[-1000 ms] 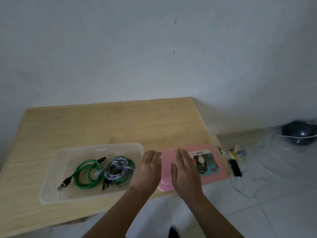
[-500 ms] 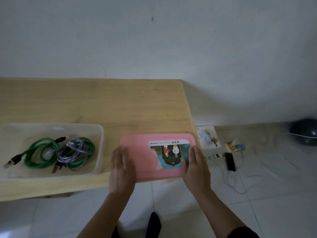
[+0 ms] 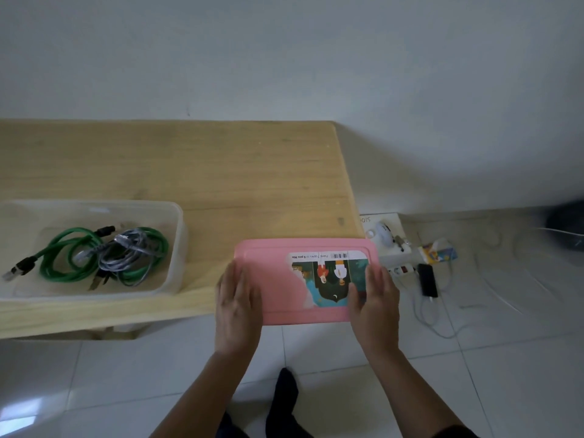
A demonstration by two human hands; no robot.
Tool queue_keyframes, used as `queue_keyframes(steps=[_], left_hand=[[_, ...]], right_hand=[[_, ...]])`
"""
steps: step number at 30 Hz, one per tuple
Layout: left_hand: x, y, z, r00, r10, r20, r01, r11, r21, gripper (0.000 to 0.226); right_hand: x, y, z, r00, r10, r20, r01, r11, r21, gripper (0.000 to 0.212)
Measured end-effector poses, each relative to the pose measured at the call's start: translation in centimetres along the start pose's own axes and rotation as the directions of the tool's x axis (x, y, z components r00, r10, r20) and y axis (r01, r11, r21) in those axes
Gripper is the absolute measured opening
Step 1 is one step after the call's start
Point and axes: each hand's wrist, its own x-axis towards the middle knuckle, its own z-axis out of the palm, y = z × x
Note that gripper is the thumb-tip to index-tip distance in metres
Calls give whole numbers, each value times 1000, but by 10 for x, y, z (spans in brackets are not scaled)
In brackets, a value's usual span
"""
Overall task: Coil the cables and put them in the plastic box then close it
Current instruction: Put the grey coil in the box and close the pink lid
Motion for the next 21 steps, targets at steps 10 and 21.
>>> queue_keyframes(steps=[10,21], left_hand=[[7,32,-26,992,-22,-126,12,997,-81,37],[27,-41,-162,933,-74,-353,81,997,5,33]], right_hand=[[12,-24,-38,991,-41,-127,35,998,-46,48],[-18,-174,-13,977,-187,-104,202,967,158,51]])
